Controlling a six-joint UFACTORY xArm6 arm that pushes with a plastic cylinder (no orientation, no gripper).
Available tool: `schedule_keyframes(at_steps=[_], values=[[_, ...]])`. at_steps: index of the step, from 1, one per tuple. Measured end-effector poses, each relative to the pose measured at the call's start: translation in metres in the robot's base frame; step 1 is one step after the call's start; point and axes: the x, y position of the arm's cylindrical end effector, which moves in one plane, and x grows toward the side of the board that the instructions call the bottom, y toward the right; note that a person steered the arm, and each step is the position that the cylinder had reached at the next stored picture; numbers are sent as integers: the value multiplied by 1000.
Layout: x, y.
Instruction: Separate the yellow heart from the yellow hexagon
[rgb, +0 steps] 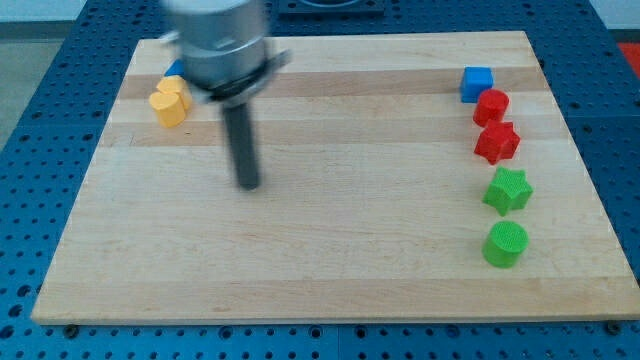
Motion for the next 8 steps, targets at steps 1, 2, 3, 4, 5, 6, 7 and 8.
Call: schedule_keyframes(at_steps=[1, 2, 3, 4, 5, 6, 7, 8], values=[[9, -101], [9, -156], [9, -156], [21, -160], [21, -163], [17, -163], [-53, -162], [-101, -162]])
